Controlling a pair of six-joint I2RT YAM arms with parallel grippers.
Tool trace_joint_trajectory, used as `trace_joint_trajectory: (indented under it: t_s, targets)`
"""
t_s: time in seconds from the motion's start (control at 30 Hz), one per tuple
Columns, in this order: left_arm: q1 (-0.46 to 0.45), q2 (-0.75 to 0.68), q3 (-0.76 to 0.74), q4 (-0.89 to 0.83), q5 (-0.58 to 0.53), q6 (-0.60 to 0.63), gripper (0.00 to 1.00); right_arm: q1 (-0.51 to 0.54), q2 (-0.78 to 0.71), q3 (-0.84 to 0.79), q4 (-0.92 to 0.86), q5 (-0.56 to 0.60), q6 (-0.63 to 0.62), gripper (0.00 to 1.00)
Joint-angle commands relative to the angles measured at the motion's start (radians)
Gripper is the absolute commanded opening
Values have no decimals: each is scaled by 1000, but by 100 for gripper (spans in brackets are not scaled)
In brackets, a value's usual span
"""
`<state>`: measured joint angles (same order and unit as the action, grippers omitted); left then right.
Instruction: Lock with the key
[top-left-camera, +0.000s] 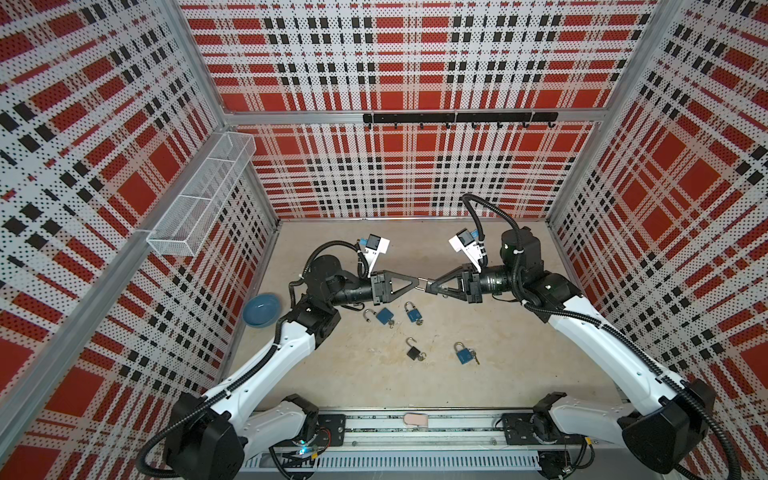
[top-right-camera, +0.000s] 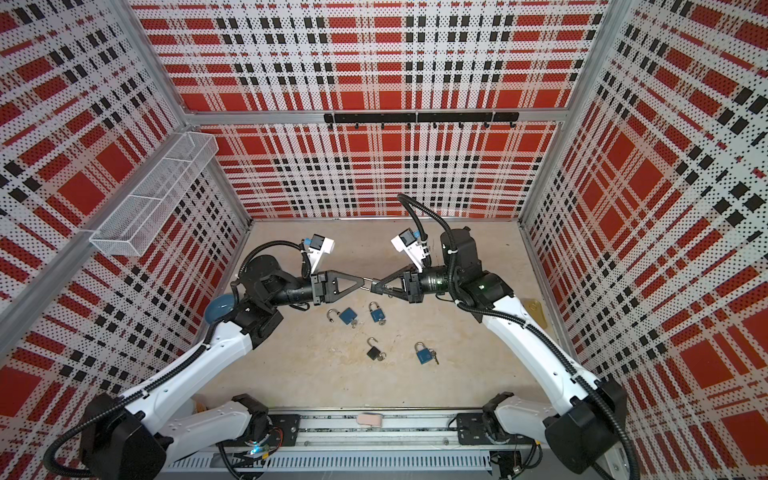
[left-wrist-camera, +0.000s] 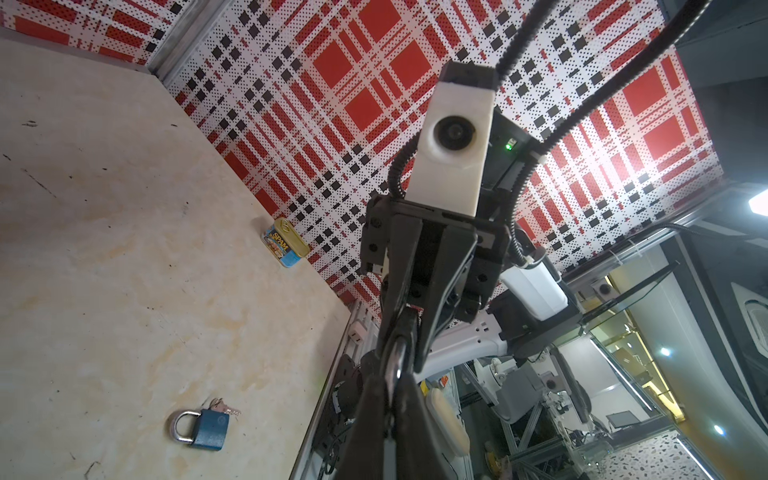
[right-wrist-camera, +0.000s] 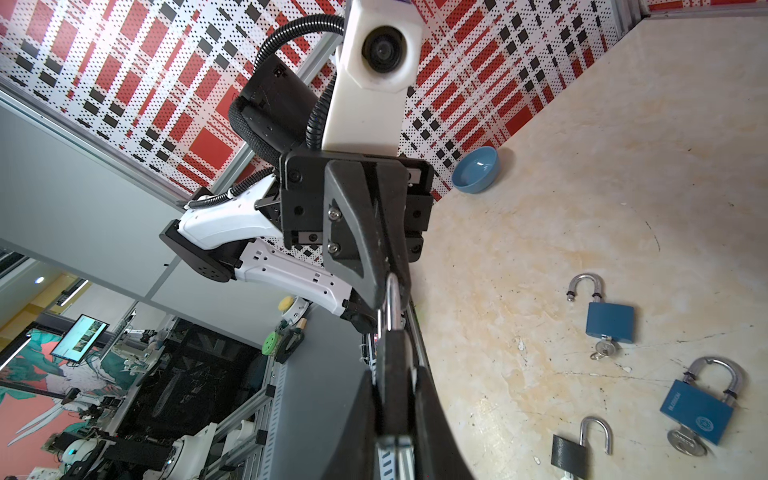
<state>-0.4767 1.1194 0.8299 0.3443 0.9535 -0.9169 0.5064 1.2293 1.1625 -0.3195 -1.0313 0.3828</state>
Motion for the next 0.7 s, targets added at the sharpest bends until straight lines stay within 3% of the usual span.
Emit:
trace_joint_trajectory:
  t_s: [0.0, 0.67]
  targets:
    - [1, 2, -18, 18, 1, -1, 0, -4, -3, -14, 126, -63, 49, 0]
    - [-77, 45, 3, 20, -47, 44, 0, -4, 24, -57, 313, -127, 218, 0]
